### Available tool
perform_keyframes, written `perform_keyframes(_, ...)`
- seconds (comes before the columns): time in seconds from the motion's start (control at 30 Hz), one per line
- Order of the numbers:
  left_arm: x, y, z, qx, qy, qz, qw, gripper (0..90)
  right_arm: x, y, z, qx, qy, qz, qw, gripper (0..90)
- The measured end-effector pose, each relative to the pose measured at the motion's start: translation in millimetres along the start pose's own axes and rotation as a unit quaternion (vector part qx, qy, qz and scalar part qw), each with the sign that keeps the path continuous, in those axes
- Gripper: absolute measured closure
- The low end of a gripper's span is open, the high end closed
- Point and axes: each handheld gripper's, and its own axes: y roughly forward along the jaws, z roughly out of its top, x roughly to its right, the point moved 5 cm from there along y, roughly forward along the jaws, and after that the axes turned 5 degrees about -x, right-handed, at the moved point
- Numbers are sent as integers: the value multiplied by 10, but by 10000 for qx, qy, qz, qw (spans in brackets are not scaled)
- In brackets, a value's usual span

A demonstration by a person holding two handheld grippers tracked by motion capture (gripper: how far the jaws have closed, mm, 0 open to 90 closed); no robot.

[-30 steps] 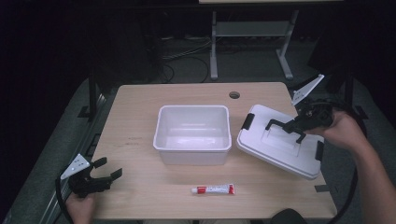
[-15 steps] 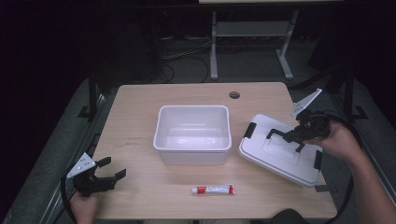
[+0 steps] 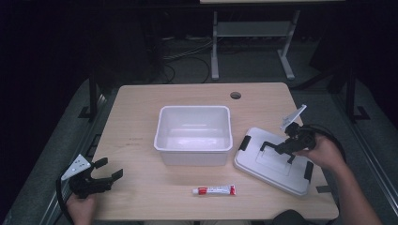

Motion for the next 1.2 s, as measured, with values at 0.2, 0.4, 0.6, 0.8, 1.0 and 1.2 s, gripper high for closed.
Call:
perform_keyframes(0.2, 9, 12, 3, -33, 28, -18, 10000, 134, 8, 34, 10, 41, 34, 35, 10000, 839)
perform_keyframes(0.4, 9, 9, 2, -24, 17, -19, 10000, 134, -16, 12, 1, 197, 68, 32, 9998, 785)
perform_keyframes(0.6, 10, 12, 1, -41, 23, -14, 10000, 134, -36, -52, -1, 291, 141, -94, 9994, 671)
perform_keyframes(0.8, 8, 7, -1, -36, 8, -14, 10000, 134, -76, -134, 37, 366, 88, -201, 9991, 610)
perform_keyframes(1.0, 7, 5, -3, -33, 1, -11, 10000, 134, -107, -208, 67, 448, 45, -329, 9984, 596)
perform_keyframes(1.2, 10, 12, 0, -35, -3, -18, 10000, 134, -206, -296, 89, 569, -90, -366, 9977, 592)
